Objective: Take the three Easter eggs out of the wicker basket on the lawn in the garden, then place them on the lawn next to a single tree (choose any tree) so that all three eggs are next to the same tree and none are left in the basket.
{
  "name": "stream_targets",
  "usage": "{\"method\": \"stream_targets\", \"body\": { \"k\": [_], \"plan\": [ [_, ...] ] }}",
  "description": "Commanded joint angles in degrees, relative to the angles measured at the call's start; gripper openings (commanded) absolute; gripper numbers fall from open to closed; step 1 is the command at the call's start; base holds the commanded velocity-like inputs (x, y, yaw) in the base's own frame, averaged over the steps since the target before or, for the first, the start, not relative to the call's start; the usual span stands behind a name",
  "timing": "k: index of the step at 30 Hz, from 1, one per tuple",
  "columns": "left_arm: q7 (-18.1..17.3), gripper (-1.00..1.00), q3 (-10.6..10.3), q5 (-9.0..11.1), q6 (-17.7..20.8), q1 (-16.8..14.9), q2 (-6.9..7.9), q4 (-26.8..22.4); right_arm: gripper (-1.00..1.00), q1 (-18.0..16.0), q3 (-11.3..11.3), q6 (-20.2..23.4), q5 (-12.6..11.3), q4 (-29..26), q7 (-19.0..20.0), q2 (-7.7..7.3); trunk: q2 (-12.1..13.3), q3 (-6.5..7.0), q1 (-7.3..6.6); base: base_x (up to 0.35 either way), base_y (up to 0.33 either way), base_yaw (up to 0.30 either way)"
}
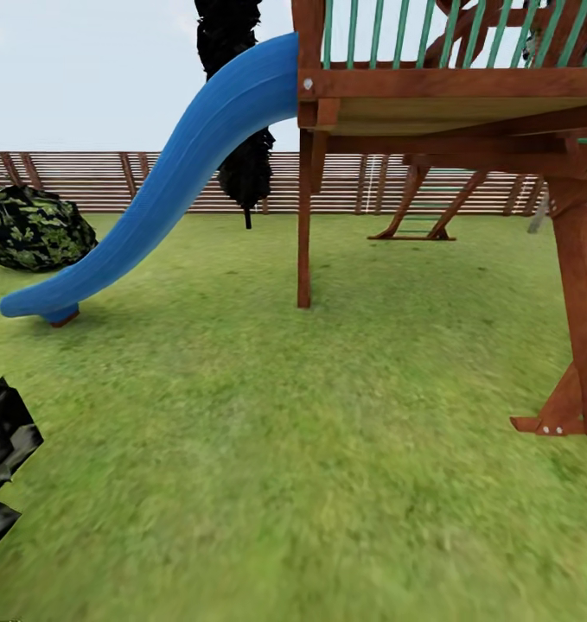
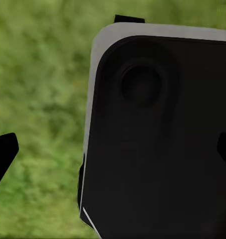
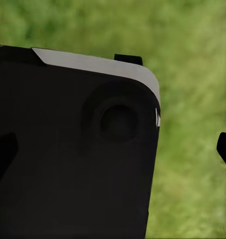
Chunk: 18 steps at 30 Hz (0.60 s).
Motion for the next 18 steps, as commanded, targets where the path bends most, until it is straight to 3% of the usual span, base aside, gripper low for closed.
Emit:
{"method": "stream_targets", "body": {
  "k": [1, 9, 18],
  "plan": [
    [-0.03, 1.0, 0.28, 0.05, -0.2, -0.05, -0.01, 0.08, 1.0, -0.01, 0.0, -0.14, 0.51, 0.02, -0.04, -0.03, -0.02, -0.05, 0.03, 0.324, 0.0, 0.175],
    [-0.03, 1.0, 0.28, 0.05, -0.2, -0.05, -0.01, 0.08, 1.0, 0.0, 0.09, -0.11, 0.62, 0.15, -0.04, -0.07, -0.02, -0.05, 0.03, 0.324, 0.0, 0.032],
    [-0.03, 1.0, 0.37, 0.11, -0.29, -0.05, -0.1, 0.08, 1.0, -0.57, 0.04, -0.05, 0.73, 0.2, -0.26, -0.09, -0.02, -0.05, 0.03, 0.0, 0.0, -0.002]
  ]
}}
